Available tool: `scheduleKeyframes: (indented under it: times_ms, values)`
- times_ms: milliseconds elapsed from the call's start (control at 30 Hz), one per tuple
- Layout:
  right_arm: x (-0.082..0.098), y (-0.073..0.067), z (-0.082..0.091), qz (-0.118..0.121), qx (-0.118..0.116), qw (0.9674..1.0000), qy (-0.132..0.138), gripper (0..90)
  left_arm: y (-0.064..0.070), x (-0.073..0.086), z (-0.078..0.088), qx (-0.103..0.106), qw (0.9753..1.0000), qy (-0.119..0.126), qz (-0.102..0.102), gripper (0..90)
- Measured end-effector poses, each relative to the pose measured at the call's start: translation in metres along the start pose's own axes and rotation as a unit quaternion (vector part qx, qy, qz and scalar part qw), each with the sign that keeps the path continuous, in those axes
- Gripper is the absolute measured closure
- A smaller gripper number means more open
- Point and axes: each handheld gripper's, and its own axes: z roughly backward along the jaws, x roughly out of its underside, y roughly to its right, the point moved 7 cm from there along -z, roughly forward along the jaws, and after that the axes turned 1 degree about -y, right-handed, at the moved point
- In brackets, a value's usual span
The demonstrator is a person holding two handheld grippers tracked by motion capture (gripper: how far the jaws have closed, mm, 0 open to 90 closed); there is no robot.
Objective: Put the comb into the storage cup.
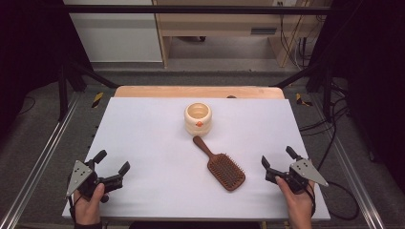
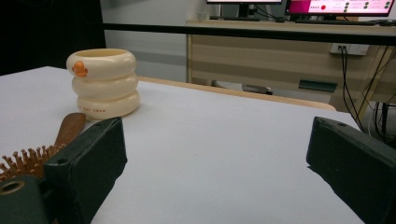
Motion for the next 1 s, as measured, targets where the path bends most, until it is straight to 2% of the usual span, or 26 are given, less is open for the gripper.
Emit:
scheduleKeyframes:
  times_ms: [200, 433, 567, 600, 667, 700, 800, 833, 1000]
  values:
    - [-0.001, -0.005, 0.001, -0.004, -0.005, 1.0000, -0.003, 6.0, 0.002, -0.001, 0.000, 0.003, 1.0000, -0.001, -0.005, 1.1]
    - [0.002, -0.014, 0.003, -0.002, -0.016, 0.9997, -0.021, 7.3, 0.003, 0.000, 0.000, 0.004, 1.0000, -0.005, -0.007, 1.1]
    - [0.003, -0.019, 0.003, -0.004, -0.020, 0.9991, -0.036, 10.8, 0.005, 0.000, -0.001, 0.007, 0.9999, -0.009, -0.008, 1.1]
    - [0.004, -0.022, 0.003, -0.005, -0.026, 0.9987, -0.043, 17.0, 0.006, 0.001, -0.001, 0.008, 0.9999, -0.010, -0.008, 1.1]
    - [0.004, -0.024, 0.003, -0.003, -0.032, 0.9984, -0.046, 19.2, 0.006, 0.001, -0.002, 0.008, 0.9999, -0.011, -0.008, 1.1]
    - [0.004, -0.027, 0.002, 0.002, -0.040, 0.9980, -0.050, 25.2, 0.006, 0.001, -0.002, 0.008, 0.9999, -0.011, -0.008, 1.2]
    - [0.004, -0.031, 0.002, 0.006, -0.047, 0.9974, -0.055, 34.8, 0.006, 0.002, -0.003, 0.008, 0.9998, -0.013, -0.010, 1.2]
    - [0.004, -0.031, 0.002, 0.006, -0.047, 0.9974, -0.055, 34.8, 0.006, 0.002, -0.003, 0.008, 0.9998, -0.013, -0.010, 1.2]
    - [0.007, -0.038, -0.001, 0.015, -0.062, 0.9960, -0.062, 48.9, 0.007, 0.001, -0.003, 0.010, 0.9998, -0.015, -0.009, 1.4]
